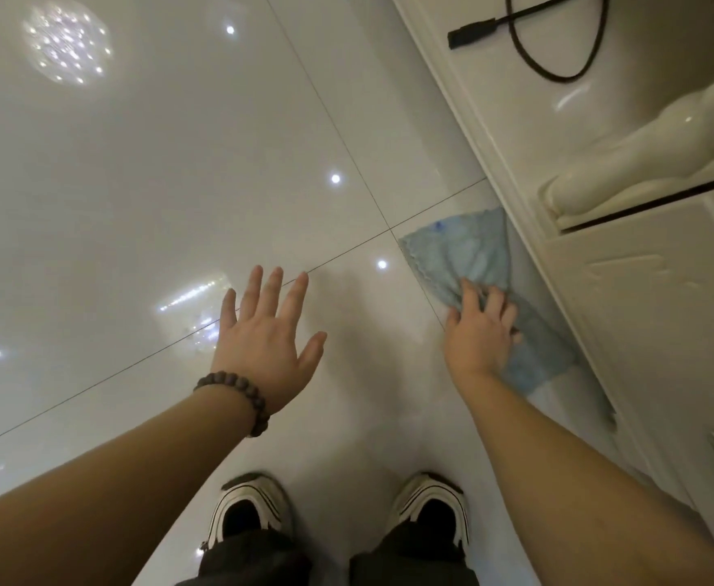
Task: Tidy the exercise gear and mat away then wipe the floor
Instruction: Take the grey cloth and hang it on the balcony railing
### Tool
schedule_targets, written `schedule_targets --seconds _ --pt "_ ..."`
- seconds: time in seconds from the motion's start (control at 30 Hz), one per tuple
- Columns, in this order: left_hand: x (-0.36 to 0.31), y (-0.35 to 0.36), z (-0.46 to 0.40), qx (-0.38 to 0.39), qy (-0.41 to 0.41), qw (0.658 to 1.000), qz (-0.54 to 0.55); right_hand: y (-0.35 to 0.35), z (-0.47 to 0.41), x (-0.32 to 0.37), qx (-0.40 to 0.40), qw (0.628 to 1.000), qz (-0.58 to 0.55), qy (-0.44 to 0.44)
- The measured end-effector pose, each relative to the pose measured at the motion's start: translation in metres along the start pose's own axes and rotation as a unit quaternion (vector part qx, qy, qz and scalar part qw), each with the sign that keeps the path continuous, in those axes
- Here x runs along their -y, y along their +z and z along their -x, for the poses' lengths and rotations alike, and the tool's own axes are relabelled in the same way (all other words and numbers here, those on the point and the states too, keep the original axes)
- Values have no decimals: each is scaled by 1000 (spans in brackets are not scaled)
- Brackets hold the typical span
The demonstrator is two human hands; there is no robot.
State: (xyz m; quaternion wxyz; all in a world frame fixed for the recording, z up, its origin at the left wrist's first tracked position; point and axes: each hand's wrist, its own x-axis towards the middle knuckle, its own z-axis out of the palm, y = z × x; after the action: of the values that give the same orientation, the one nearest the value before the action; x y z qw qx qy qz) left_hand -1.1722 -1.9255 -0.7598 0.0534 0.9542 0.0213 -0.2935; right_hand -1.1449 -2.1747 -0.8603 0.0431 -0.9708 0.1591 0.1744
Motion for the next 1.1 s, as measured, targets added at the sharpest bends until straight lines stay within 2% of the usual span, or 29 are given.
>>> schedule_targets --seconds 0.17,0.33,0.6,0.77,0.9,1.1 --pt "-12 -18 19 5 2 1000 8 -31 5 -3 17 988 -142 -54" --pt "-23 -90 80 18 -17 999 25 -137 65 9 -17 970 -224 -95" --pt "-39 -306 226 -11 -28 998 49 -409 184 53 -19 955 -244 -167" --pt "-49 -432 309 -74 -22 994 72 -565 249 64 -38 950 -248 -187" --pt "-69 -495 350 -126 -5 989 77 -647 280 50 -81 945 -262 -180" --pt "-119 -538 375 -158 45 984 66 -709 296 8 -153 935 -278 -158"
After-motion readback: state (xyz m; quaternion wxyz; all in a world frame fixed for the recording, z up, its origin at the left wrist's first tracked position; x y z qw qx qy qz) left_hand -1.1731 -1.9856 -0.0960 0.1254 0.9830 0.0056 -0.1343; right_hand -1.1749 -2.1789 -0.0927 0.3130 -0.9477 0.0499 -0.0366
